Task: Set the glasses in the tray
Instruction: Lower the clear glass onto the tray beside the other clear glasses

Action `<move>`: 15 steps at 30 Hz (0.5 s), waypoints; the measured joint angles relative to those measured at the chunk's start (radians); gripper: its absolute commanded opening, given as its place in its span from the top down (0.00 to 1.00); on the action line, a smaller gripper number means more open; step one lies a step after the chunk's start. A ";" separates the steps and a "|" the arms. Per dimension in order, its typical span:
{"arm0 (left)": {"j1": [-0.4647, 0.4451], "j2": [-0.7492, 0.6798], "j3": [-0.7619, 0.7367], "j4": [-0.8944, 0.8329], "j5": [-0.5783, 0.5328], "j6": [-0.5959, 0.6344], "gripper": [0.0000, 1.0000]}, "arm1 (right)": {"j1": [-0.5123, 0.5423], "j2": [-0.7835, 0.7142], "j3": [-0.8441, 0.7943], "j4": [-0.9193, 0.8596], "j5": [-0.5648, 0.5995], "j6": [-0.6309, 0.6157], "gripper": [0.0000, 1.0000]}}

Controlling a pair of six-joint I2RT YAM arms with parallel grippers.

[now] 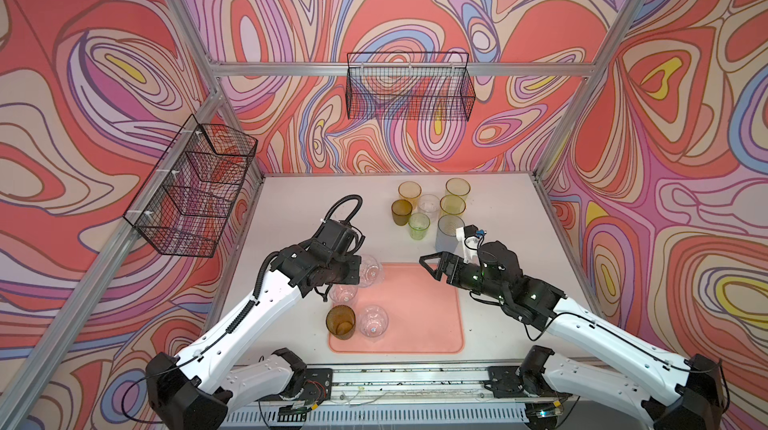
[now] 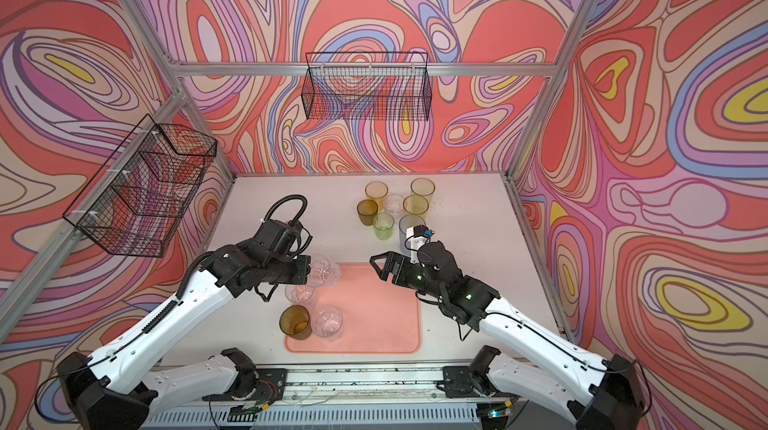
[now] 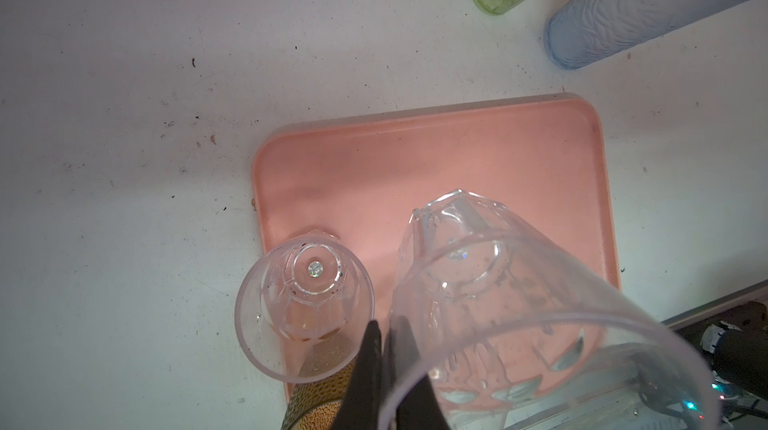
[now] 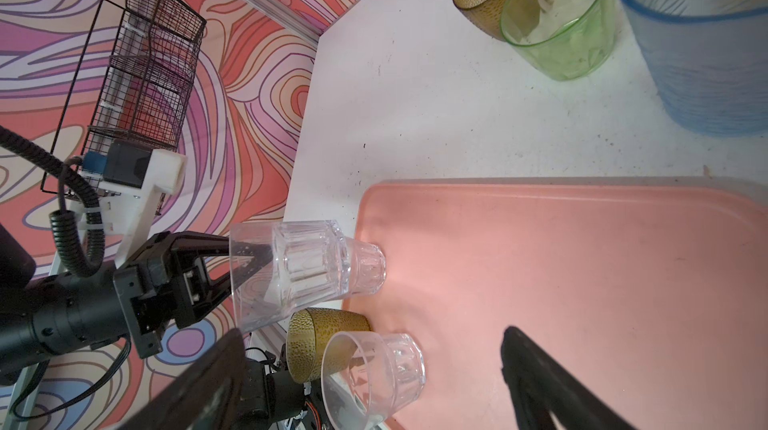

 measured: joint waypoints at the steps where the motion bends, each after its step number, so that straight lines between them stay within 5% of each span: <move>1: -0.002 0.002 -0.002 0.000 -0.003 0.000 1.00 | 0.000 -0.002 -0.002 0.000 0.000 0.001 0.02; 15: -0.031 0.032 -0.014 0.007 -0.034 -0.004 1.00 | 0.000 -0.029 -0.027 -0.004 0.000 0.015 0.02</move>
